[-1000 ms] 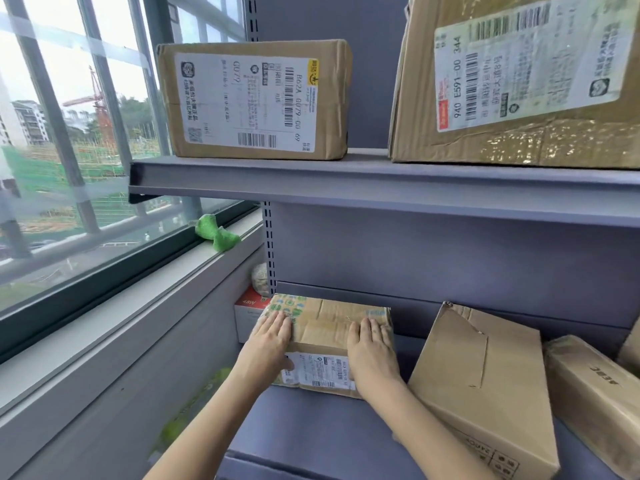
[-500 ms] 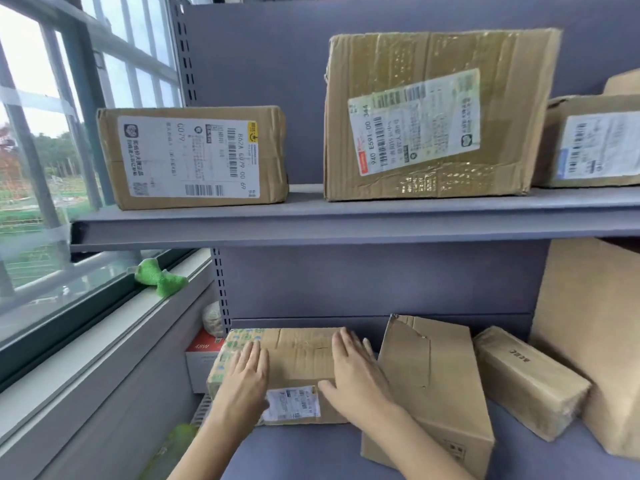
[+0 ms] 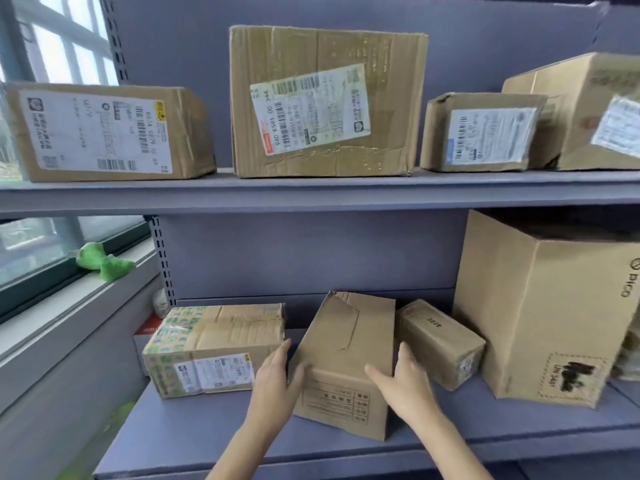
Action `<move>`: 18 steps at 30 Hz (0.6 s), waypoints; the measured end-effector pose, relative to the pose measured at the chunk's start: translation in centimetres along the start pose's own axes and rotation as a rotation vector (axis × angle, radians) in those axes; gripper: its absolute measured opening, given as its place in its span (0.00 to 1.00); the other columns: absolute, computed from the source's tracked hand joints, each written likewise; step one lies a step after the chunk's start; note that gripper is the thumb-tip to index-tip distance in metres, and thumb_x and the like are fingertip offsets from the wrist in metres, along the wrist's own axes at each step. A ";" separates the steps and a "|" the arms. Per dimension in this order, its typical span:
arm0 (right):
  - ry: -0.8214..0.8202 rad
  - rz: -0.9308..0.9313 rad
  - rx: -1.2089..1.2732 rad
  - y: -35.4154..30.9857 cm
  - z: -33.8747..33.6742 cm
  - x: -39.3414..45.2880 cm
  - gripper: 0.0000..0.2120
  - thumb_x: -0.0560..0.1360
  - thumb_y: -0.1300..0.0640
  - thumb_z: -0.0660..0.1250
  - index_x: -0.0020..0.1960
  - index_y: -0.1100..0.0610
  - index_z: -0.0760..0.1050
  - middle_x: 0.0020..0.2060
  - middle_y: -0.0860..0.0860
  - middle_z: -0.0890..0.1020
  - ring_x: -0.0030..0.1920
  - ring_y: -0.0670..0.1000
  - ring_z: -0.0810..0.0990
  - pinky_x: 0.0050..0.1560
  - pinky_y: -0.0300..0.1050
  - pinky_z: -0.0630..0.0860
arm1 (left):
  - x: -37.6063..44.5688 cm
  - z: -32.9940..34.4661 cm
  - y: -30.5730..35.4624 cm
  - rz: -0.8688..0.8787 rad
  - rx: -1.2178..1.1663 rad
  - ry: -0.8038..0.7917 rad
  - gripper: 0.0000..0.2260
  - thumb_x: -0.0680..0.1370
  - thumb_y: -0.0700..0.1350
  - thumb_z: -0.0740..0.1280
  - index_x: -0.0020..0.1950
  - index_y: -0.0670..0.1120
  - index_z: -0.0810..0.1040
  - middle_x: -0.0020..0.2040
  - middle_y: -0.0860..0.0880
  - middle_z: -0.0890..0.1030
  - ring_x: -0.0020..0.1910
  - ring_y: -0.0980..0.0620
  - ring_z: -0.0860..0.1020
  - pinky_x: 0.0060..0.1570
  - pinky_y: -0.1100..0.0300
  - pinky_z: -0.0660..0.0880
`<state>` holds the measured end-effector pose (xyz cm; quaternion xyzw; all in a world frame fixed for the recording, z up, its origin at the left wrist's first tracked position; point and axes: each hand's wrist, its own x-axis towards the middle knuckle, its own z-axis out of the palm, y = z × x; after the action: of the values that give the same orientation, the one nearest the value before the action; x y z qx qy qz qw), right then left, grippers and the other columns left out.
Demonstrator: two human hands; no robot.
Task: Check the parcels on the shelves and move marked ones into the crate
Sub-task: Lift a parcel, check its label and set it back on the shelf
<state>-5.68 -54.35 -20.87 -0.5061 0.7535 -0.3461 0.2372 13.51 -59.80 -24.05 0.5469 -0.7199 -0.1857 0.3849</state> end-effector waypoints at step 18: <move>-0.280 -0.044 0.656 9.1 -3.5 -1.1 0.12 0.77 0.60 0.61 0.58 0.50 0.73 0.49 0.44 0.80 0.50 0.45 0.77 0.43 0.39 0.72 | -8.8 5.2 8.0 -0.413 -0.373 0.192 0.04 0.76 0.52 0.66 0.48 0.54 0.77 0.51 0.53 0.77 0.49 0.60 0.75 0.45 0.63 0.71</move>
<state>-13.16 -50.09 -25.49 -0.4614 0.5515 -0.5020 0.4805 5.34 -49.73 -24.94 0.6166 -0.5073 -0.3365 0.4993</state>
